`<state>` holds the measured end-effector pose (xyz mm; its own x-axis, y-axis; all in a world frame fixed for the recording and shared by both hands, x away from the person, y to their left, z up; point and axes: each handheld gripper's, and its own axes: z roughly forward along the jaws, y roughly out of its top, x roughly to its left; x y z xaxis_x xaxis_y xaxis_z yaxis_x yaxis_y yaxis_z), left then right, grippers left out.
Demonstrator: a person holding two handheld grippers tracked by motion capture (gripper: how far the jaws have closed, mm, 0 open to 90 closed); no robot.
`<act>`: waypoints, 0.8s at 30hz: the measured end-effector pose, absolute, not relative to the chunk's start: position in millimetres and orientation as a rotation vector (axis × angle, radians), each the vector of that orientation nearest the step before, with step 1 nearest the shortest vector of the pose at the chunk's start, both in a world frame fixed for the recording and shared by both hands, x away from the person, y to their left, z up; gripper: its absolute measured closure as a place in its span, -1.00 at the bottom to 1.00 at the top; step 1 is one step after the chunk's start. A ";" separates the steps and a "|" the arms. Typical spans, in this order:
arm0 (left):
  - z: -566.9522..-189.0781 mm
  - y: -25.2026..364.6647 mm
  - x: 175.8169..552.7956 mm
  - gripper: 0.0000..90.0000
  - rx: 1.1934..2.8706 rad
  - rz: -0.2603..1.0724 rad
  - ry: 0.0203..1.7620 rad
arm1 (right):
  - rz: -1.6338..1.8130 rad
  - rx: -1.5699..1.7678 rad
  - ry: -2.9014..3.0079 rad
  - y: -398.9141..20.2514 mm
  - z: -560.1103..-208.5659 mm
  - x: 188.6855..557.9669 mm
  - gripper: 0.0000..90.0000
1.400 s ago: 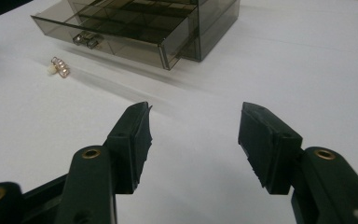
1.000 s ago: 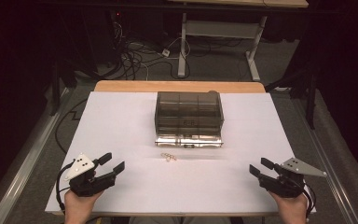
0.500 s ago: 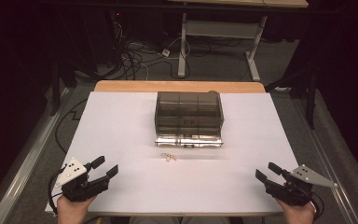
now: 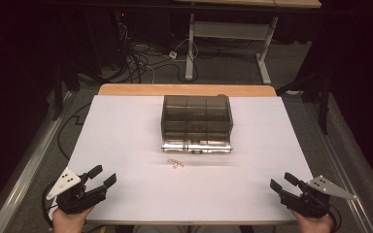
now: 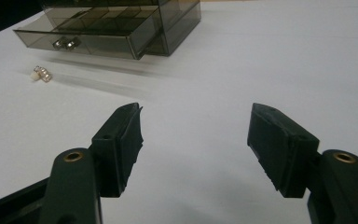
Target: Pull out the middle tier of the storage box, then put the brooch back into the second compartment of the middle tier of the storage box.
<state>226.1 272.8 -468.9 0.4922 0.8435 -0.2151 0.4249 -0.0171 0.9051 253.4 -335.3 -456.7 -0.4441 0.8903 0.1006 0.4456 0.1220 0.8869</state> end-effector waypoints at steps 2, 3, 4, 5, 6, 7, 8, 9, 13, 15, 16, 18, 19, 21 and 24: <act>-469.1 272.7 226.2 -0.22 1.641 0.472 1.101 | 1.272 1.290 1.947 -334.6 -457.1 254.6 -0.22; -469.1 272.3 226.1 -0.22 1.642 0.472 1.098 | 1.270 1.291 1.949 -334.0 -457.2 255.1 -0.23; -469.1 272.0 225.8 -0.22 1.645 0.473 1.094 | 1.267 1.290 1.953 -333.4 -457.3 255.3 -0.23; -468.9 272.0 225.4 -0.22 1.645 0.472 1.092 | 1.263 1.290 1.956 -332.8 -457.3 255.3 -0.23; -468.8 272.0 225.0 -0.22 1.644 0.471 1.090 | 1.260 1.290 1.957 -332.4 -457.3 255.2 -0.23; -468.7 272.0 224.6 -0.22 1.645 0.470 1.088 | 1.258 1.290 1.956 -332.2 -457.4 255.1 -0.24; -468.7 271.7 224.3 -0.22 1.645 0.469 1.085 | 1.253 1.292 1.951 -332.3 -457.5 255.1 -0.26; -468.7 271.2 224.2 -0.22 1.648 0.468 1.082 | 1.255 1.296 1.949 -332.7 -457.5 255.0 -0.26; -468.9 268.6 225.2 -0.22 1.663 0.467 1.079 | 1.267 1.305 1.950 -334.0 -458.3 255.8 -0.26; -468.6 268.4 225.3 -0.22 1.657 0.467 1.077 | 1.267 1.305 1.951 -333.8 -458.7 256.1 -0.26; -468.7 268.4 225.5 -0.22 1.656 0.466 1.079 | 1.263 1.307 1.952 -333.8 -458.8 256.1 -0.27; -469.0 268.4 225.4 -0.22 1.653 0.463 1.078 | 1.264 1.310 1.947 -334.0 -458.7 256.3 -0.27; -469.1 268.6 225.3 -0.22 1.651 0.460 1.077 | 1.262 1.311 1.944 -333.7 -458.6 256.5 -0.27; -469.1 268.8 225.3 -0.22 1.649 0.455 1.075 | 1.262 1.309 1.946 -332.3 -458.6 257.1 -0.26; -469.1 268.8 226.0 -0.22 1.642 0.450 1.074 | 1.245 1.297 1.952 -329.7 -458.6 256.6 -0.26</act>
<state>226.0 268.8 -469.1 0.5224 0.8233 -0.2219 0.4197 -0.0218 0.9074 256.6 -329.7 -458.6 -0.4335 0.8969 0.0870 0.4568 0.1355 0.8792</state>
